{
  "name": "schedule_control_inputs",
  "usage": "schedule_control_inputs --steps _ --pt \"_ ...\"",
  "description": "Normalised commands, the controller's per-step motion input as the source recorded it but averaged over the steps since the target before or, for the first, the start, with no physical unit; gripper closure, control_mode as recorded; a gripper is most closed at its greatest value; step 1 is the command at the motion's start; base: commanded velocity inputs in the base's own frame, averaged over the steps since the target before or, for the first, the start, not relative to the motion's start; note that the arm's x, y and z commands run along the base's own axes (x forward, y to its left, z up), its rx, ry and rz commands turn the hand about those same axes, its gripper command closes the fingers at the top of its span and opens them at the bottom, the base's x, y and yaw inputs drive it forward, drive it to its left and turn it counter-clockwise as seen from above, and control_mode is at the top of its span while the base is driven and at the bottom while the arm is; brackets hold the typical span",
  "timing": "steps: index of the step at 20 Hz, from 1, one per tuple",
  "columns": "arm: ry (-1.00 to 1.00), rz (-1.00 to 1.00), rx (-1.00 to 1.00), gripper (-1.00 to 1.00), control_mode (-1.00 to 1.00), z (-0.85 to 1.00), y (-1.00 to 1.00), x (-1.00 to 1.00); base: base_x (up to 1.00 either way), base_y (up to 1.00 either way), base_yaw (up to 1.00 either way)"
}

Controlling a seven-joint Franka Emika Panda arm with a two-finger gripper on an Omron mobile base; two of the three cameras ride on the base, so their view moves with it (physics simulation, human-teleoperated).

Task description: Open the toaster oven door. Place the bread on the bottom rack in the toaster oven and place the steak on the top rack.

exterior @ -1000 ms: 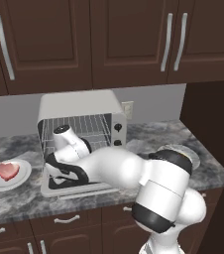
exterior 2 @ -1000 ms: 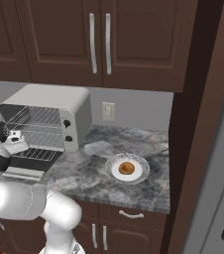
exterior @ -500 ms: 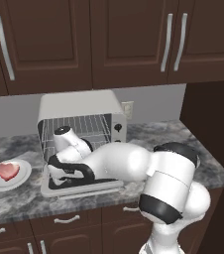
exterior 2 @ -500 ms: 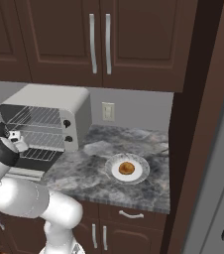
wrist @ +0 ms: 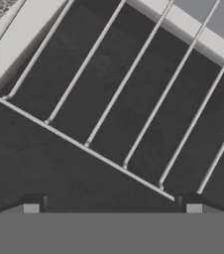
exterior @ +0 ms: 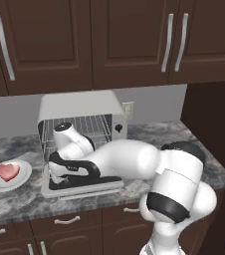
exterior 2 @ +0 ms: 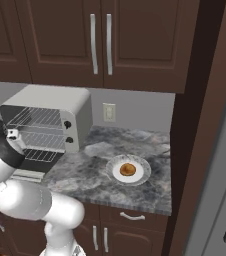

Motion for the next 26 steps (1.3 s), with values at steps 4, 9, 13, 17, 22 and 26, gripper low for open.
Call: schedule_control_inputs --steps 4,9,13,17,22,26 --pt "-0.09 0.0 0.0 -1.0 -1.0 0.35 -0.18 -0.18 0.0 0.0 0.0" --pt "-0.03 -0.02 0.0 -1.0 -1.0 0.32 -0.37 -0.21 0.0 0.0 0.0" --pt "0.0 0.0 0.0 -1.0 -1.0 0.32 -0.55 -0.19 0.0 0.0 0.0" --pt "0.0 0.0 0.0 -1.0 -1.0 0.24 -0.59 -0.17 0.0 0.0 0.0" --pt "0.03 0.0 0.0 -1.0 -1.0 0.16 -0.58 -0.15 0.0 0.0 0.0" --pt "0.03 -0.01 0.0 -1.0 -1.0 0.11 -0.62 -0.1 0.0 0.0 0.0"
